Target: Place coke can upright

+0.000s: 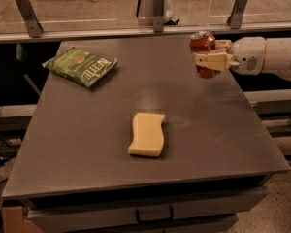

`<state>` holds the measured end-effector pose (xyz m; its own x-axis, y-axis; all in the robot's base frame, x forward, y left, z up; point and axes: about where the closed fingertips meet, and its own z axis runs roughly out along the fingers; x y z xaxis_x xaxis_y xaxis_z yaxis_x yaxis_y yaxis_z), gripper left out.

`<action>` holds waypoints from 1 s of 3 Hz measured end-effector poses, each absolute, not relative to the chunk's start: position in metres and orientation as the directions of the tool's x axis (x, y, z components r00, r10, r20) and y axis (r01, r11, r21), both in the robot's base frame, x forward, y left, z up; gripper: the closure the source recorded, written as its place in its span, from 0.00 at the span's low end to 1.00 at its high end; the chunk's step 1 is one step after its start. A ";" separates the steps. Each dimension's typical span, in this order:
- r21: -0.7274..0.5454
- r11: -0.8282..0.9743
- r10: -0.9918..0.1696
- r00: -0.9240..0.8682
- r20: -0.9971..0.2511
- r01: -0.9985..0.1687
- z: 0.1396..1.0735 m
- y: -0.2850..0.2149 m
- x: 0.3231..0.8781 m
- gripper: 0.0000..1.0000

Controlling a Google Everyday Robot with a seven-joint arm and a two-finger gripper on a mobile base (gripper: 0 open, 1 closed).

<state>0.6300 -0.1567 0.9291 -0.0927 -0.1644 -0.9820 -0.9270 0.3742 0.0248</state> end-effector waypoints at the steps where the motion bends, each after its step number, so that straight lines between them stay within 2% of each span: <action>1: -0.044 0.272 -0.145 0.004 -0.989 -0.961 0.916 -0.156 0.611 1.00; 2: -0.078 0.224 -0.115 0.053 -0.992 -0.972 0.902 -0.161 0.597 1.00; 3: -0.093 0.210 -0.066 0.081 -0.995 -0.973 0.892 -0.170 0.586 0.83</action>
Offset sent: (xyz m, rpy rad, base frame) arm -0.0531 -0.0191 -0.0459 0.0884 -0.1783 0.2108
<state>0.5858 -0.1697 0.8918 0.0806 -0.0662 -0.9945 -0.9733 0.2100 -0.0928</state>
